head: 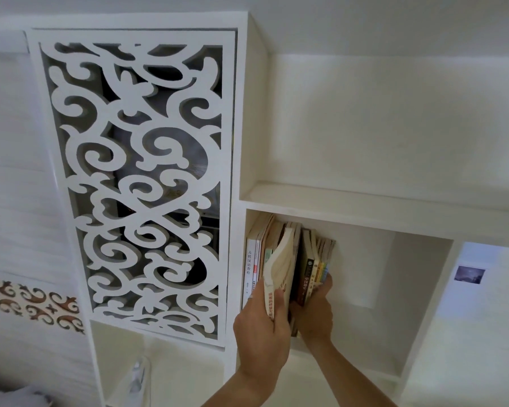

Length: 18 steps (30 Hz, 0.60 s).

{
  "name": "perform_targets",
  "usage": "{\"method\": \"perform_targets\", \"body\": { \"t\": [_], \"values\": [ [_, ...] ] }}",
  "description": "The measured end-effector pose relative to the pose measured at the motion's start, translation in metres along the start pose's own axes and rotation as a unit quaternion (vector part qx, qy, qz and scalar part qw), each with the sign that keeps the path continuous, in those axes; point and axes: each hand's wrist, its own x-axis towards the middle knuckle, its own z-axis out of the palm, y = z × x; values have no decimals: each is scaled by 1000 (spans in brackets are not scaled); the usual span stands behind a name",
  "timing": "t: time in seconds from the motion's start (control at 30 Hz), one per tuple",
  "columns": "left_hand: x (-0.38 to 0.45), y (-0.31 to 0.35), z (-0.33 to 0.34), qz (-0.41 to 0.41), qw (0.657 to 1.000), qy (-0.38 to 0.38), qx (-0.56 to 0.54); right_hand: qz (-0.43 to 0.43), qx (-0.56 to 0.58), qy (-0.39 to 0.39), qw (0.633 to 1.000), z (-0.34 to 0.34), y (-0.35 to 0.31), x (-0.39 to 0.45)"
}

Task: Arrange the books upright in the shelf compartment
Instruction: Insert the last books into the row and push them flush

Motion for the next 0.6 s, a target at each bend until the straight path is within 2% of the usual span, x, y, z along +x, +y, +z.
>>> {"method": "perform_targets", "body": {
  "t": [0.13, 0.33, 0.6],
  "values": [
    [-3, 4, 2, 22, 1000, -4, -7, -3, -135, 52, 989, 4, -7, -4],
    [-15, 5, 15, 48, 998, -25, -14, -5, -207, 86, 974, -8, 6, -2],
    [-21, 2, 57, 18, 997, -72, -8, 40, -178, 108, 977, -43, 19, 1]
  ]
}}
